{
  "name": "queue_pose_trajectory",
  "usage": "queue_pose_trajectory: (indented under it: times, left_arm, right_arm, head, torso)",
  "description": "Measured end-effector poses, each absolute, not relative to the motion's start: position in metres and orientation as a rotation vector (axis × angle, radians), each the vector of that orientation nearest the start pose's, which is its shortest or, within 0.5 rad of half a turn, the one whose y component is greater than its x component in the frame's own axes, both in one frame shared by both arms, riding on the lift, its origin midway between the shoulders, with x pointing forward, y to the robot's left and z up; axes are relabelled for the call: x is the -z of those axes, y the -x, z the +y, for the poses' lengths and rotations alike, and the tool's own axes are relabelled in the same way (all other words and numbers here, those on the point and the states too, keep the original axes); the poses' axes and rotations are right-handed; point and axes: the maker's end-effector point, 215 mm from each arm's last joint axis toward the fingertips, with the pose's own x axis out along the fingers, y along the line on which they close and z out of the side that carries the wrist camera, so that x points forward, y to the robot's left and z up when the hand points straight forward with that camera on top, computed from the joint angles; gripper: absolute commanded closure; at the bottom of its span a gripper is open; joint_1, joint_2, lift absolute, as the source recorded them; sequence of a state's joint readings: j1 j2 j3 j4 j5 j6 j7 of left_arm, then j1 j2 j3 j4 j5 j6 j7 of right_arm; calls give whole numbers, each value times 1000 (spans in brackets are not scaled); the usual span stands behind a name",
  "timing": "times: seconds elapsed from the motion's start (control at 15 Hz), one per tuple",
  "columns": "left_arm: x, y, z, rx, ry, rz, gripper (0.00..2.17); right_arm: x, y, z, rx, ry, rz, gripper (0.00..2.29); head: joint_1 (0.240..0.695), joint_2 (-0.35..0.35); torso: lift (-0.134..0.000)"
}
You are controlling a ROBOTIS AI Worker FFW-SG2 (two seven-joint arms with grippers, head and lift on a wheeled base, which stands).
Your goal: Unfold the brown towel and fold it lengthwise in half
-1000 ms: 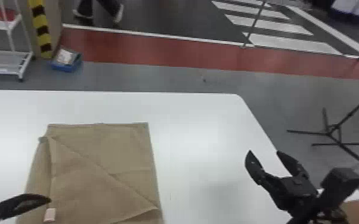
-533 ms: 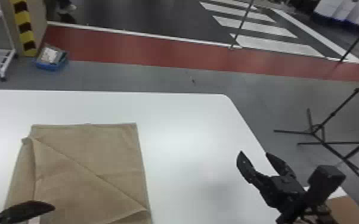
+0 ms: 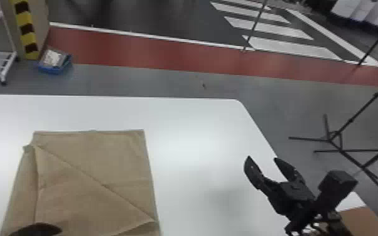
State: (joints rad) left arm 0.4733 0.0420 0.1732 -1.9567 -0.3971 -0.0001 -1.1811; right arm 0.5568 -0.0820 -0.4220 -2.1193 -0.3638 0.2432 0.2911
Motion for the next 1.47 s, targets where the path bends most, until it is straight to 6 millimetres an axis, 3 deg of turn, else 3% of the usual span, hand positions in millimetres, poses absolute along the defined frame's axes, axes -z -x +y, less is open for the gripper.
queue_pose_trajectory:
  times: [0.33, 0.4, 0.47, 0.73, 1.0, 1.13, 1.47]
  left_arm:
    - [457, -330, 148, 1017, -370, 403, 1028]
    - [456, -330, 149, 1015, -368, 401, 694]
    - [454, -330, 149, 1012, -370, 395, 498]
    - [449, -326, 148, 1014, -386, 374, 498]
    - [458, -324, 143, 1031, -380, 398, 518]
    - [464, -323, 144, 1029, -376, 416, 964]
    - [459, -331, 149, 990, -375, 402, 964]
  right_arm:
    - [351, -410, -382, 5, -135, 157, 80]
    - [351, -410, -382, 4, -136, 157, 80]
    - [352, -410, -381, 3, -137, 156, 80]
    - [353, -411, -379, 1, -140, 157, 83]
    - [353, -413, -374, -8, -145, 155, 83]
    - [353, -414, -374, -10, -146, 154, 83]
    - [354, -414, -372, -13, -148, 156, 83]
  head:
    - [695, -350]
    - [695, -350]
    - [695, -348]
    - [695, -348]
    - [695, -348]
    - [695, -346]
    - [695, -333]
  torso:
    - [-120]
    - [-120]
    - [-120]
    - [-120]
    - [-120]
    - [-120]
    - [-120]
